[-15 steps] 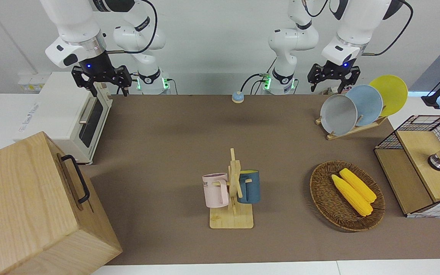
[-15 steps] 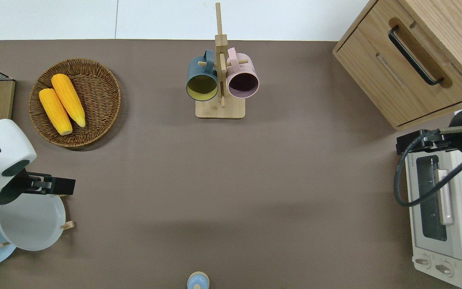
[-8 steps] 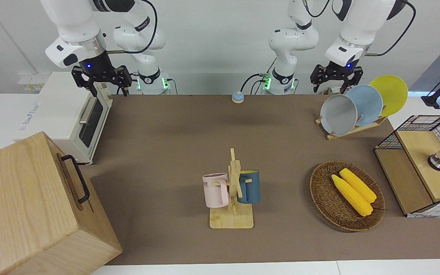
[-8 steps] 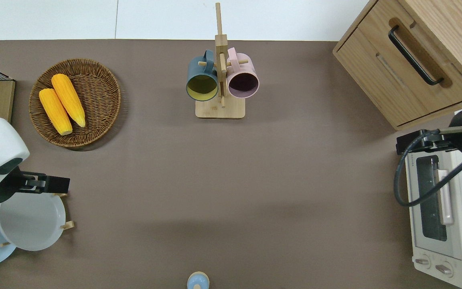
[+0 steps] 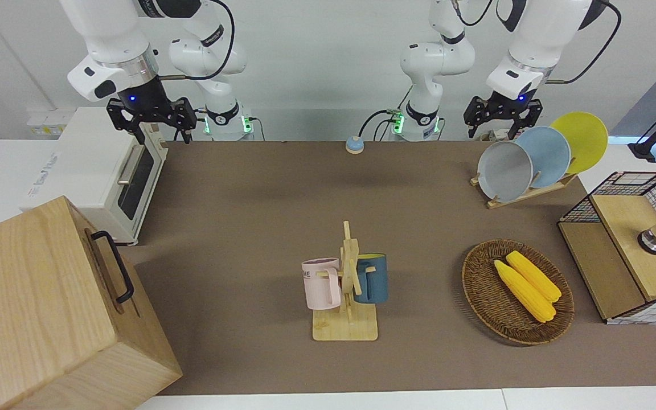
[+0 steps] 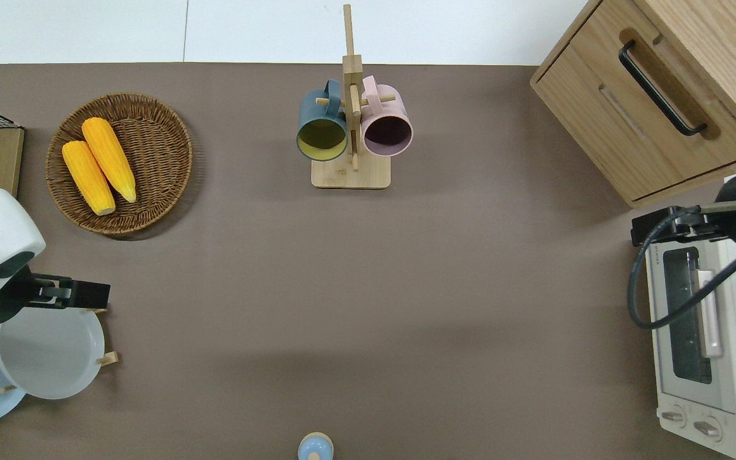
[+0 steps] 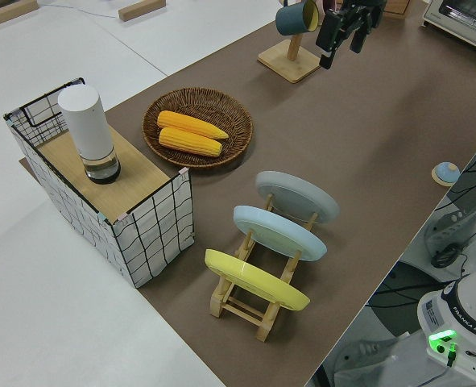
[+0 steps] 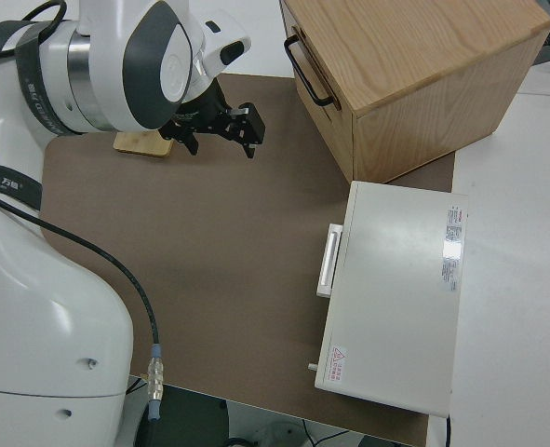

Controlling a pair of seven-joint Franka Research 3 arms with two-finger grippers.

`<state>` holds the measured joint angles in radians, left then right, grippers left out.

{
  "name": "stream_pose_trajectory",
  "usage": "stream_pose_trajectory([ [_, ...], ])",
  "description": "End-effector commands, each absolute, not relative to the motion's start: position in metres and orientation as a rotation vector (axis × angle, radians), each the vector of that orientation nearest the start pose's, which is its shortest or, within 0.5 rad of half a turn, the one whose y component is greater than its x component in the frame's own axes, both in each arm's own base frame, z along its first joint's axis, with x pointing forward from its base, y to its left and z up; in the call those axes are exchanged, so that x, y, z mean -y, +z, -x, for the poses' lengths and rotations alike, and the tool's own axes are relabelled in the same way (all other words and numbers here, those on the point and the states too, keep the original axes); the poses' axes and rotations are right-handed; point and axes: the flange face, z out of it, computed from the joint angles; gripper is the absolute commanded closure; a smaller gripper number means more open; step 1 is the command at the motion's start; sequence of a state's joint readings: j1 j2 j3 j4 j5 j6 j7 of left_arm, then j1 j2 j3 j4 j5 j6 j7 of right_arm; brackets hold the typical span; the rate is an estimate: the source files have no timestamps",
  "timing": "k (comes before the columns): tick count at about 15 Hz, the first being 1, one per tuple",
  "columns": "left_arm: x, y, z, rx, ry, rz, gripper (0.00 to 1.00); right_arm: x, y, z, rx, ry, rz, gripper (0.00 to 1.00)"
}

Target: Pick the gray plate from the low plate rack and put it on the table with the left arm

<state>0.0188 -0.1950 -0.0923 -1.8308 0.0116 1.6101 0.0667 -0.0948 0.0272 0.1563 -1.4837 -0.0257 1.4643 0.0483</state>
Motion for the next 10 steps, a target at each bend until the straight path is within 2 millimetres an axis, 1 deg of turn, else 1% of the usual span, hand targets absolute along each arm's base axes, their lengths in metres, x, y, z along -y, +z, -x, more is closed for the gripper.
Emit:
stream_pose_trajectory([
  [1, 0.024, 0.603, -0.492, -0.196, 0.067, 3.095, 0.0, -0.031, 0.644, -0.551, 0.014, 0.063, 3.162, 0.017],
  [2, 0.021, 0.605, -0.491, -0.187, 0.062, 3.091, 0.0, -0.031, 0.644, -0.551, 0.014, 0.063, 3.162, 0.017],
  [4, 0.006, 0.605, -0.492, -0.159, 0.058, 3.096, 0.0, -0.031, 0.644, -0.551, 0.014, 0.063, 3.162, 0.017],
  [5, 0.002, 0.605, -0.493, -0.171, 0.049, 3.096, 0.0, -0.031, 0.644, -0.551, 0.014, 0.063, 3.162, 0.017],
  [10, -0.046, 0.605, -0.492, -0.247, 0.047, 3.097, 0.0, -0.031, 0.644, -0.551, 0.014, 0.063, 3.162, 0.017],
])
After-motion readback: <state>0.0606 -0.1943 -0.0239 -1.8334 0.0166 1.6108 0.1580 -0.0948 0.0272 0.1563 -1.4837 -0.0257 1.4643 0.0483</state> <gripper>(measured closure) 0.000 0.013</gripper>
